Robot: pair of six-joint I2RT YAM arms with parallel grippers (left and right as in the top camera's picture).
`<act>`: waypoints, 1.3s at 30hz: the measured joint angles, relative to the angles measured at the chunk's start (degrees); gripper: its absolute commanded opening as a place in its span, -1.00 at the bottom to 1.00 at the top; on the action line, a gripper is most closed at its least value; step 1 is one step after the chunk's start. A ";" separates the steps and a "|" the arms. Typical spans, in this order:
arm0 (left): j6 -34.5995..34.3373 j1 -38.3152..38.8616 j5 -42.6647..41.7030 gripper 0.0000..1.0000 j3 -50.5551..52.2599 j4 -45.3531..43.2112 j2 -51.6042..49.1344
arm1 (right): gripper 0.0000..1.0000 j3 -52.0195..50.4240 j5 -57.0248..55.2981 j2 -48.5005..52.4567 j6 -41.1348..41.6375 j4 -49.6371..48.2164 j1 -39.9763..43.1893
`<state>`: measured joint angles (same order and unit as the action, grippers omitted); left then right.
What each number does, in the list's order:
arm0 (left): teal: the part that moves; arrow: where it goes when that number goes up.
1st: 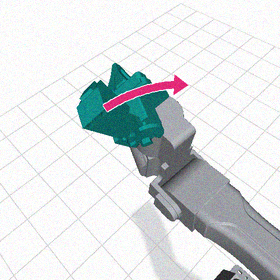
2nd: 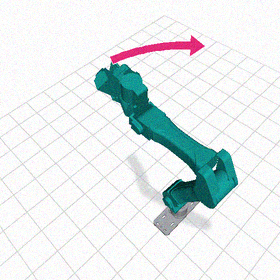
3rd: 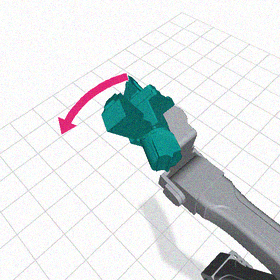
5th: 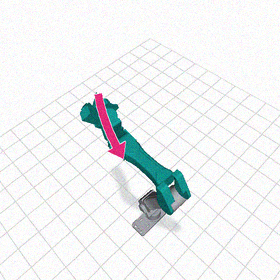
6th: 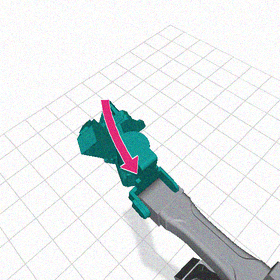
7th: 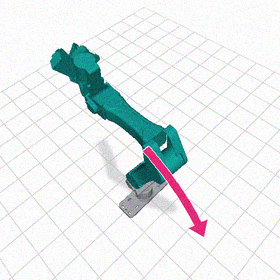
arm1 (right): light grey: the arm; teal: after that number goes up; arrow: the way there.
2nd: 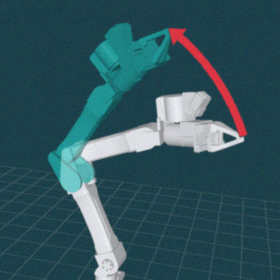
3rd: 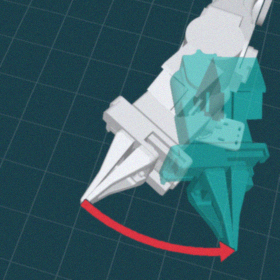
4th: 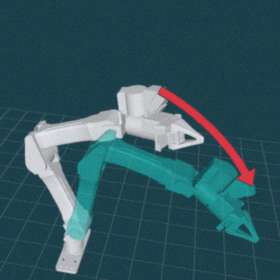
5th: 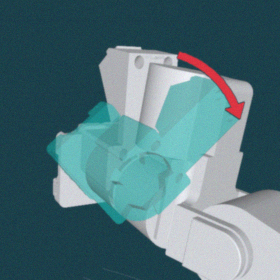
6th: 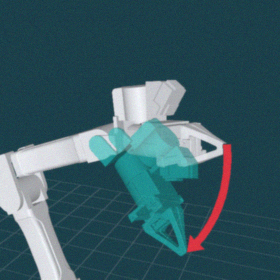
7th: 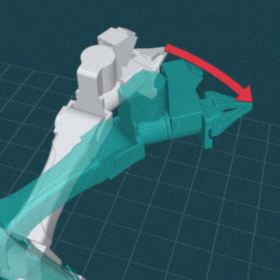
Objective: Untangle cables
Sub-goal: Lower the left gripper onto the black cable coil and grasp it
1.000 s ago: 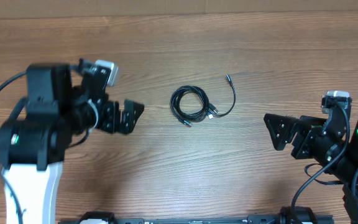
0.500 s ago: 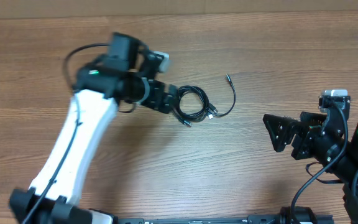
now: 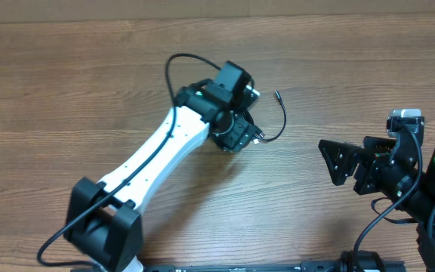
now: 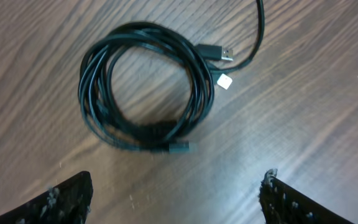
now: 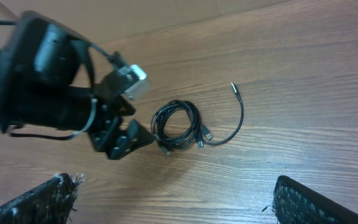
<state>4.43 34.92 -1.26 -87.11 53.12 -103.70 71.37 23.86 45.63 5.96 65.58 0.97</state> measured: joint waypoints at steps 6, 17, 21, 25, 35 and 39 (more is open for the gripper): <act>2.05 -0.04 1.97 0.71 0.00 -3.89 -4.79 | 1.00 0.00 0.17 0.00 -0.02 0.39 0.00; 2.45 -0.07 -1.18 0.75 0.00 -7.21 -9.97 | 1.00 0.00 2.10 0.00 0.00 -0.70 0.00; 2.84 -0.07 -3.26 0.77 0.00 -7.61 -12.20 | 1.00 0.00 2.73 0.00 0.02 -0.87 0.00; 2.91 -0.07 -5.05 0.52 0.00 -8.17 -13.49 | 1.00 0.00 2.93 0.00 -0.02 -0.92 0.00; 3.08 -0.07 -9.55 0.22 0.00 -9.70 -16.33 | 1.00 0.00 2.95 0.00 0.00 -0.92 0.00; 2.91 -0.07 -10.19 -0.92 0.00 -9.73 -17.90 | 1.00 0.00 2.93 0.02 -0.02 -0.90 0.00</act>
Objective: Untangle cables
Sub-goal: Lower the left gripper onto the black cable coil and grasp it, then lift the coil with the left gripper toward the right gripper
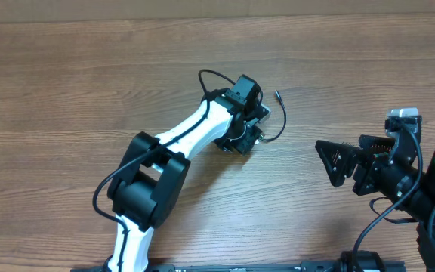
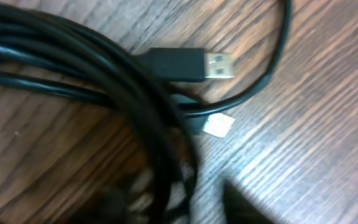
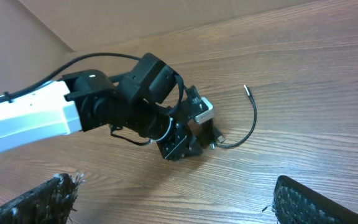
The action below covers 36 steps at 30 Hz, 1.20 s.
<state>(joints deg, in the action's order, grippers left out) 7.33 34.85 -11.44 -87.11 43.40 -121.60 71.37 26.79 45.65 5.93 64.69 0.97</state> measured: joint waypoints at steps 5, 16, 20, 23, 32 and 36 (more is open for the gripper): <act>-1.01 0.04 -0.31 -0.92 -0.07 0.28 -0.31 | 1.00 0.00 0.00 0.00 0.00 -0.02 0.00; -2.89 0.04 7.89 -0.92 -13.66 19.96 0.92 | 1.00 0.00 -1.97 0.00 -1.25 -0.96 0.00; -2.93 0.04 9.99 -0.92 -19.52 24.04 5.05 | 1.00 0.00 -3.82 0.00 -1.46 -1.18 0.00; -4.02 0.04 10.54 -0.92 -22.16 26.51 9.38 | 0.99 0.00 -4.74 0.11 -1.46 -1.16 0.00; -5.57 0.04 6.99 -0.92 -23.98 33.03 23.32 | 1.00 0.00 -3.65 5.33 -1.44 -1.60 0.00; -5.77 0.04 3.30 -0.92 -24.00 35.21 28.57 | 1.00 0.00 -0.04 9.42 -2.03 -3.48 0.00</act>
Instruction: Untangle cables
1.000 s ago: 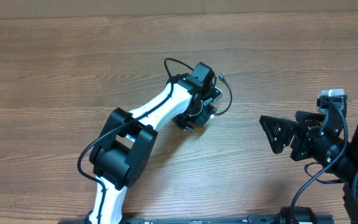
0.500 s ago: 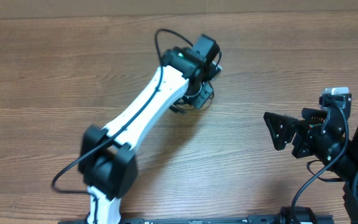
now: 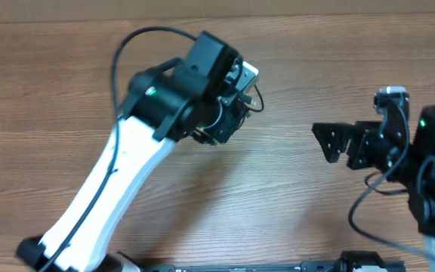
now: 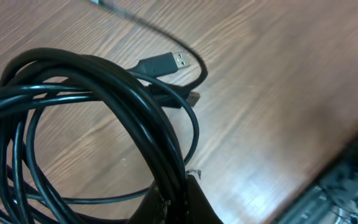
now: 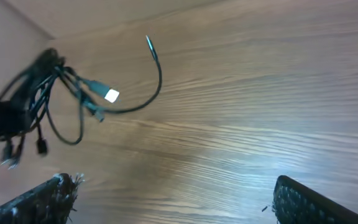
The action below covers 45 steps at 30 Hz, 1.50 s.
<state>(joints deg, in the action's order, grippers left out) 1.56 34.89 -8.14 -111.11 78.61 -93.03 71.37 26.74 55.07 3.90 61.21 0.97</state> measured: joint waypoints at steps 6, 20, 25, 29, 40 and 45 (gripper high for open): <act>-1.03 0.00 -2.71 -0.92 -0.07 1.92 5.07 | 0.79 0.00 12.46 5.66 -5.27 -1.44 -0.31; -2.32 4.42 -8.24 -0.91 -0.17 5.60 5.90 | 0.68 0.00 26.47 14.69 -16.41 -6.12 -8.90; -2.91 5.66 -8.70 -0.92 -0.17 5.64 5.90 | 0.58 0.00 27.08 14.69 -17.73 -6.32 -8.90; -2.95 6.21 -9.51 -0.91 -0.17 4.92 5.90 | 0.52 0.00 27.08 14.69 -17.97 -6.47 -8.90; -2.95 6.38 -12.13 -0.92 -0.17 2.62 5.90 | 0.50 0.00 27.12 14.69 -18.08 -6.38 -8.90; -1.95 6.38 -13.25 -0.92 -0.17 4.72 5.90 | 0.53 0.00 26.36 14.69 -18.12 -6.60 -8.90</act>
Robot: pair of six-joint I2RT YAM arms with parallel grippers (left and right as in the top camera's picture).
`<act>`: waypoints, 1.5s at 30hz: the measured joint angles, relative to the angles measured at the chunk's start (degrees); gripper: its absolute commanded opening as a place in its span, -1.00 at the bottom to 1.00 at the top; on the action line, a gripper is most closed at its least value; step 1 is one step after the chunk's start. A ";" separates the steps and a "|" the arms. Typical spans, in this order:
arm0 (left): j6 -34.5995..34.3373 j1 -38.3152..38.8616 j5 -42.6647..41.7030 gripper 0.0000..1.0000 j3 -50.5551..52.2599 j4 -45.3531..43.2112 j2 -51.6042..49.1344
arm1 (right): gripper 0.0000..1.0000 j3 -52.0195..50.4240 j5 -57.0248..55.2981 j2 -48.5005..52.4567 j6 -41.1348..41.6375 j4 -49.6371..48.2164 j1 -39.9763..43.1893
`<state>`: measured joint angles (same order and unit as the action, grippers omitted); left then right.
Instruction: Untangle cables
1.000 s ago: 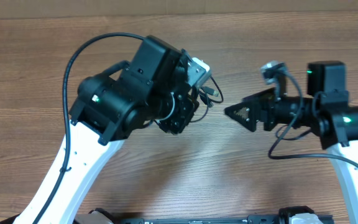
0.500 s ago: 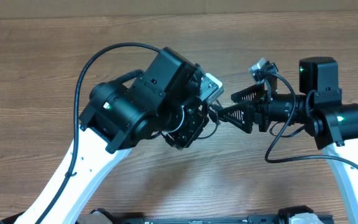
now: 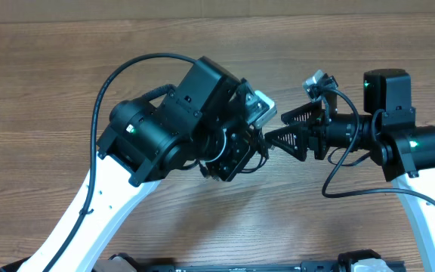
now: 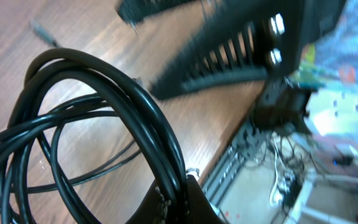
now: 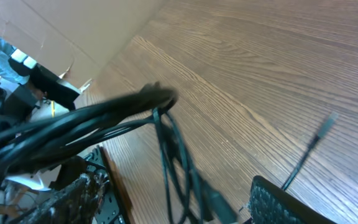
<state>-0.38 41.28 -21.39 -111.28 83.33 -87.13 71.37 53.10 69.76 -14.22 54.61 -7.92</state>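
A black cable coil point(image 4: 98, 99) hangs above the wooden table, pinched at its lower edge by my left gripper point(image 4: 174, 202), which is shut on it. In the overhead view the left gripper point(image 3: 236, 155) sits mid-table under its bulky wrist, with a bit of cable point(image 3: 258, 156) showing beside it. My right gripper point(image 3: 275, 127) points left at the bundle and is open. In the right wrist view the bundle point(image 5: 98, 118) crosses the frame and loose strands point(image 5: 176, 162) hang down between the right gripper's point(image 5: 179, 208) spread fingers. A thin plug end point(image 5: 319, 140) dangles to the right.
The wooden table point(image 3: 44, 83) lies below both arms. The left arm's own black cable point(image 3: 119, 72) arcs over its wrist. Cardboard point(image 5: 55, 37) and equipment stand beyond the table's edge. The right arm's fingers point(image 4: 229, 56) fill the top of the left wrist view.
My right gripper has moved left from the table's right side up to the raised bundle, and its open fingers now straddle hanging strands. The left wrist has turned, still holding the coil.
The coil first lay flat on the table with my left gripper open above it. Then the left gripper was down at the coil beside its USB plug. Then it held the coil raised off the table. Now the right gripper has come up to the bundle.
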 measured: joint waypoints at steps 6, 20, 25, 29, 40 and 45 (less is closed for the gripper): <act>6.56 0.00 -3.30 -0.92 0.00 1.68 0.87 | 0.54 0.00 -0.76 0.00 -0.02 -1.07 0.00; -0.48 0.00 4.37 -0.91 -0.68 -15.21 11.02 | 0.08 0.00 3.67 0.00 0.04 -4.37 0.00; -2.69 0.00 5.55 -0.91 -0.68 -15.32 9.81 | 0.18 0.00 6.56 0.00 -0.37 -6.62 -0.02; -3.82 0.00 5.81 -0.91 -0.68 -16.11 9.44 | 0.36 0.00 7.32 0.00 -0.35 -7.52 -0.44; -7.50 0.00 4.44 -0.92 -0.68 -17.64 9.44 | 0.22 0.00 7.58 0.09 -0.39 -10.54 -0.81; -9.22 0.00 4.24 -0.92 -0.68 -20.68 9.44 | -0.92 0.09 8.00 1.46 -0.50 -10.86 -0.81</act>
<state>-9.61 41.28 -17.15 -111.96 62.65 -77.69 71.46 61.10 71.22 -14.72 43.75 -8.73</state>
